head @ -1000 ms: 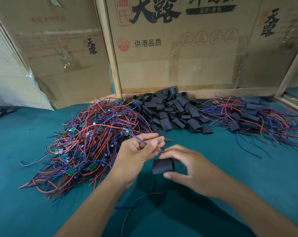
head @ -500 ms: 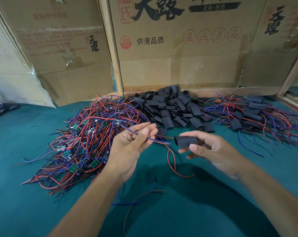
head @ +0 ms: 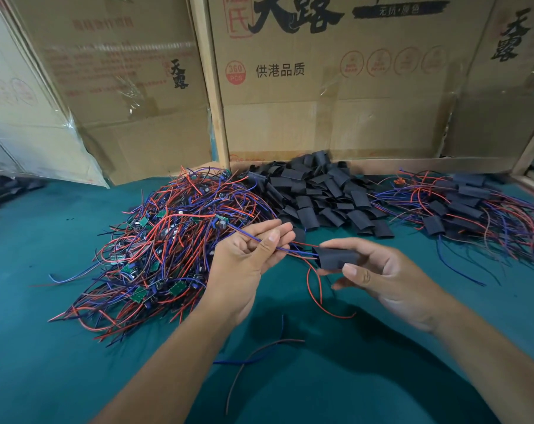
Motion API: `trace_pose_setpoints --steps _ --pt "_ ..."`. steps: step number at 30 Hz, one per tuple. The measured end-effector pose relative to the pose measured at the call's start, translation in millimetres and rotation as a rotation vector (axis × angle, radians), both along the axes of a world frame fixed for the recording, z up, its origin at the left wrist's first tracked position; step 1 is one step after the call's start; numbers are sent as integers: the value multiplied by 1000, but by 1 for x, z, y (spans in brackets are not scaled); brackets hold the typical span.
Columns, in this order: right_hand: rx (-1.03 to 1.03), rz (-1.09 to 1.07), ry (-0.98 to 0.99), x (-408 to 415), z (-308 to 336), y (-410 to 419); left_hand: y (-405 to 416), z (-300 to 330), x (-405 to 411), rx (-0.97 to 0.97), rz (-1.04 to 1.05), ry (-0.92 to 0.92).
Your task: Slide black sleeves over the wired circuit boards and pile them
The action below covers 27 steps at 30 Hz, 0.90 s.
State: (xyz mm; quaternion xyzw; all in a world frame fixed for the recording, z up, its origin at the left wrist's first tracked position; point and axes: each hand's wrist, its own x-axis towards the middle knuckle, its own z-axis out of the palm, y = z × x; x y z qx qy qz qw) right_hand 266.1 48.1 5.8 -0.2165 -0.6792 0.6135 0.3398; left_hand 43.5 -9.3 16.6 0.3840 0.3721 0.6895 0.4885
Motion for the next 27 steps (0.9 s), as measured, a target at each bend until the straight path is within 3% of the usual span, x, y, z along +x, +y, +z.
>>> trace_pose_setpoints --steps 11,17,20,24,27 --pt "192 -204 -108 -12 5 -9 2 -6 7 11 84 92" --pt "425 -283 -338 -20 2 -19 -1 -8 17 -192 -6 61" --pt "607 -349 -559 -20 1 -21 0 -11 18 -286 -47 75" --pt "933 -428 -705 -26 2 -28 -2 -18 25 -336 -128 176" --pt "967 -381 -1000 -30 7 -35 -3 -19 28 -346 -111 293"
